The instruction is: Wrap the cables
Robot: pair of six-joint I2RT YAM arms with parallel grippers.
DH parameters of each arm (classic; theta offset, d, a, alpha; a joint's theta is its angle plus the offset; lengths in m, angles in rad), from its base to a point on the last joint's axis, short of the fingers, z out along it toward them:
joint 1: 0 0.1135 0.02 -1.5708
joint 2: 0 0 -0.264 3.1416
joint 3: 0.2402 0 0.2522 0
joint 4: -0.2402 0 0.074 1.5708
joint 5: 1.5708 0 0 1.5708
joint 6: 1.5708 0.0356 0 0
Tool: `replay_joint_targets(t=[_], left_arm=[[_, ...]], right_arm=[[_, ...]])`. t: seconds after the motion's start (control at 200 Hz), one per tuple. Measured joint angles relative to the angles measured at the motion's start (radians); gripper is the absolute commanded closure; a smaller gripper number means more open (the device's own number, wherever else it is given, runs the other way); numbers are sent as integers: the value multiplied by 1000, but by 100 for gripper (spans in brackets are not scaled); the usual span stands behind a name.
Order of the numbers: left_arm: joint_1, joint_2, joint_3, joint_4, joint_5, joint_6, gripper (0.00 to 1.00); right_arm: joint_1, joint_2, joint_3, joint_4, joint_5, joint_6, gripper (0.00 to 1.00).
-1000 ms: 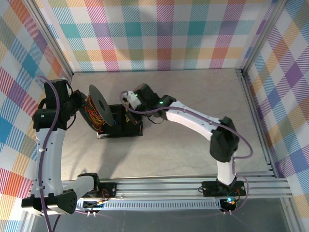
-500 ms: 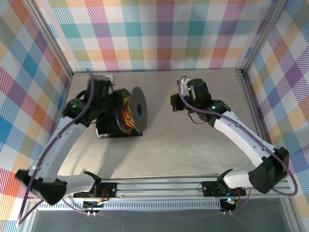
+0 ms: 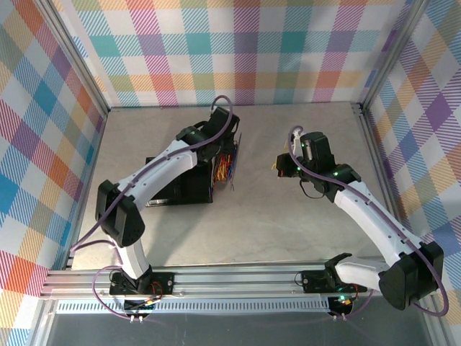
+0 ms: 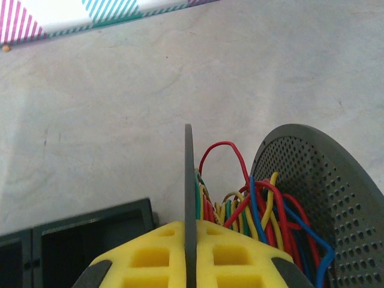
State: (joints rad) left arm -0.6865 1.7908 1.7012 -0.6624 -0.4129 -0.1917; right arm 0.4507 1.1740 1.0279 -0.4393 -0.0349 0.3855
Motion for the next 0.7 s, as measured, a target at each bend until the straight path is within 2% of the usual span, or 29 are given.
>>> replay_joint_targets(t=[0.25,0.49,0.7], left_arm=[[14,34,6,63,48,159,100],[68,51,6,72,167,225,100],[99,106,18,83,213,262,100]], right_arm=[[0,-6,-30,1,-27,0,100],[0,-6,-36,5,-50,3,100],[0,-6,-49,13,-74,14,100]])
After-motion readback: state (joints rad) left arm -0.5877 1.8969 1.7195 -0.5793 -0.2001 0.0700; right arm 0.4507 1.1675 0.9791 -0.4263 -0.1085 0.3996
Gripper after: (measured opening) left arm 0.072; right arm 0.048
